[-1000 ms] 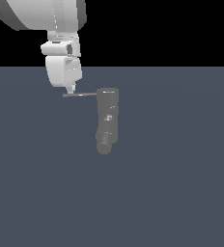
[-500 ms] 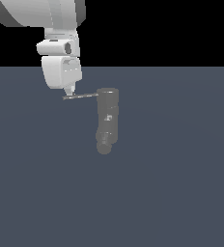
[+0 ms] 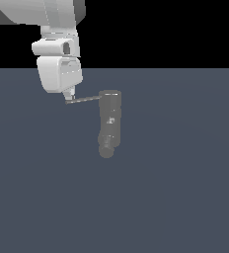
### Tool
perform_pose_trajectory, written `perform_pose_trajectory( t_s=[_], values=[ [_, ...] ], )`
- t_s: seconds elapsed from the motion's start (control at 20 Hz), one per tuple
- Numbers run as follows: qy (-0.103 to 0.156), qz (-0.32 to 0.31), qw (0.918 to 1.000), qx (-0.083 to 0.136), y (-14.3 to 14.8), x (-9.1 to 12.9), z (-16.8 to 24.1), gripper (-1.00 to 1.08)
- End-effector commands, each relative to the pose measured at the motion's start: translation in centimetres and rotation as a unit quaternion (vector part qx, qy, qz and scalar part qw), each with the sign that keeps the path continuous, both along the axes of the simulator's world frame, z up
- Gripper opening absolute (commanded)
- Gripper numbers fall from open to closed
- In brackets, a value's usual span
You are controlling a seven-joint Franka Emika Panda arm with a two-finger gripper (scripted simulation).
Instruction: Turn on the faucet by rotating a designated handle.
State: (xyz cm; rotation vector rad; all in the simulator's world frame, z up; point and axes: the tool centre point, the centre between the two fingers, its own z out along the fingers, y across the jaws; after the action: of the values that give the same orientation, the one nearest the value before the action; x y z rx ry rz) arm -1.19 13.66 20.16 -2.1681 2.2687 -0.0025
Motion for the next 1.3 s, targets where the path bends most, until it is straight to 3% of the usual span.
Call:
perform_pose_trajectory(
  t_s=[0.0, 1.25],
  values=[
    [0.001, -0.001, 1.0, -0.001, -0.5, -0.5, 0.0, -1.0],
    [0.001, 0.002, 1.0, -0.001, -5.6, -6.4, 0.0, -1.0]
  ],
)
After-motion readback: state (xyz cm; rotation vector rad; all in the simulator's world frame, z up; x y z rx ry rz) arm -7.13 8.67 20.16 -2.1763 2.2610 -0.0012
